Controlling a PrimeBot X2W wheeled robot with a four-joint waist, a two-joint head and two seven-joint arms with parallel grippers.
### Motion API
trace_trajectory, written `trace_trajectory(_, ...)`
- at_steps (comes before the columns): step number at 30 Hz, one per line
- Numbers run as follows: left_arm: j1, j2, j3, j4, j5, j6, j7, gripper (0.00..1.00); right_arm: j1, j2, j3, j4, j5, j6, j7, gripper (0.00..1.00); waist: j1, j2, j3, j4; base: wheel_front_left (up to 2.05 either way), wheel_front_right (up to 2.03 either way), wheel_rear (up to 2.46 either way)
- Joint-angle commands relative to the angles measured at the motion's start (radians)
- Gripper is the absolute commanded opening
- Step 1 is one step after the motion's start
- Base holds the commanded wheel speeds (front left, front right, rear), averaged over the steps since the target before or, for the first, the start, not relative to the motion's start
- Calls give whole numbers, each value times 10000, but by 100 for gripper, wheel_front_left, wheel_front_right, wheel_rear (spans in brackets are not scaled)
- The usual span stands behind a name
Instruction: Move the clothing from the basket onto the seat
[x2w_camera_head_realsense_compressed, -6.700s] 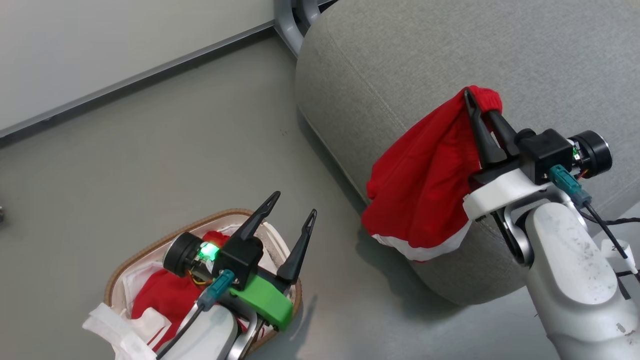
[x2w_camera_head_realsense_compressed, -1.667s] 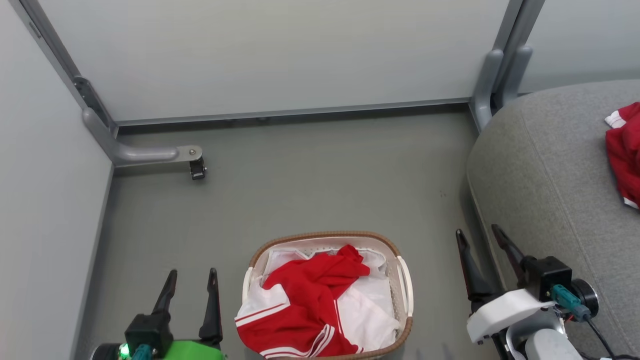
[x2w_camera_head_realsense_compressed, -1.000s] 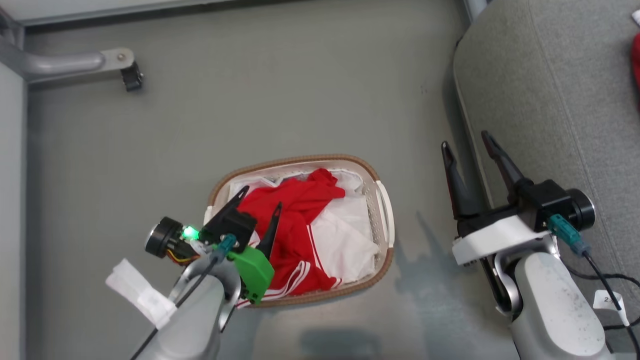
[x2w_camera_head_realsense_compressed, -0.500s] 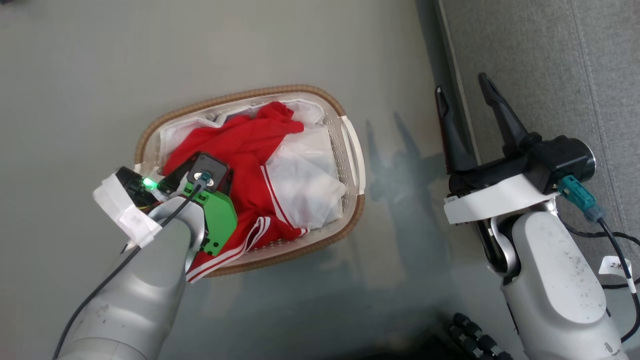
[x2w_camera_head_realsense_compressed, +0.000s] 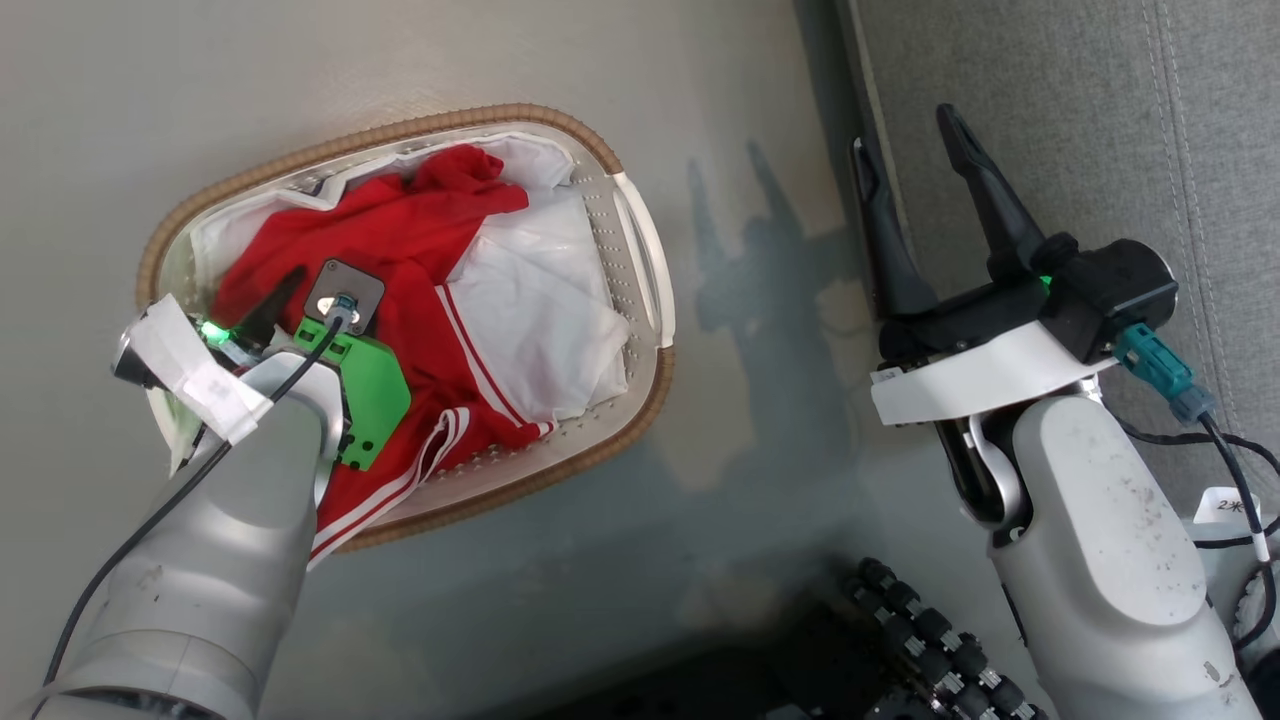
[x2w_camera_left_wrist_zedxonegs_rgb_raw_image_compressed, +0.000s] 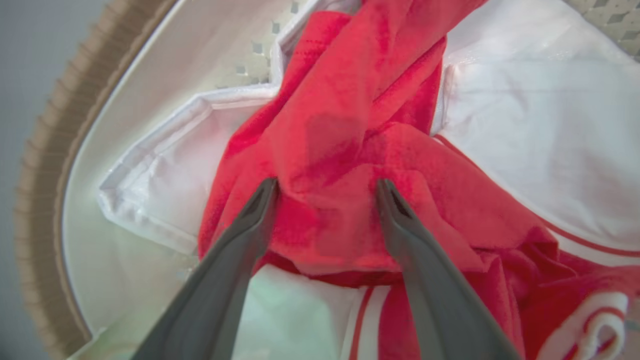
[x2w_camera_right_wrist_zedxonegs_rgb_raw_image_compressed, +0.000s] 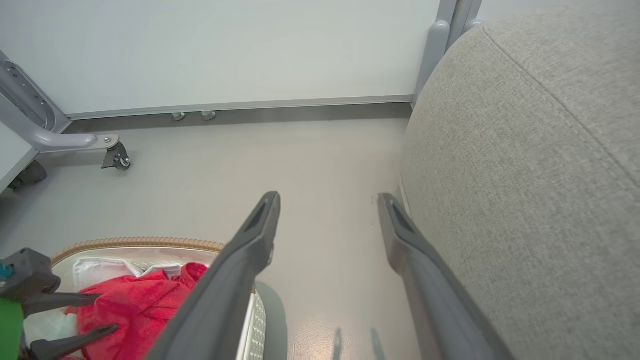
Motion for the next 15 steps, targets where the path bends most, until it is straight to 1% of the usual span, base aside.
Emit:
trace_trajectory(1,-162,86,21,68,-35,71,72,100,-49,-24,20,-48,77,-10,-48,100,-1,0,125,-120,0,0,0)
trace_trajectory(2,-153,67,20,116,-66,70,101,100,-47,-24,27,-47,88,-10,-48,100,-1,0,134,-126,0,0,0)
trace_trajectory(3,-136,46,18,154,-111,62,118,91,-47,-24,34,-43,97,-10,-48,100,-1,0,139,-129,0,0,0)
trace_trajectory(4,-119,32,16,179,-121,57,123,66,-45,-24,38,-36,89,-10,-48,100,-1,0,138,-129,0,0,0)
trace_trajectory(5,-87,13,8,210,-165,20,114,25,-39,-24,43,-13,82,-10,-48,100,-1,0,126,-124,0,0,0)
trace_trajectory(6,-56,0,3,224,-194,10,97,0,-35,-24,41,3,75,-10,-48,100,-1,0,110,-117,0,0,0)
trace_trajectory(15,309,-304,-159,329,-416,-144,-359,0,69,-26,-34,252,-139,-10,-48,100,-1,0,-440,165,0,0,0)
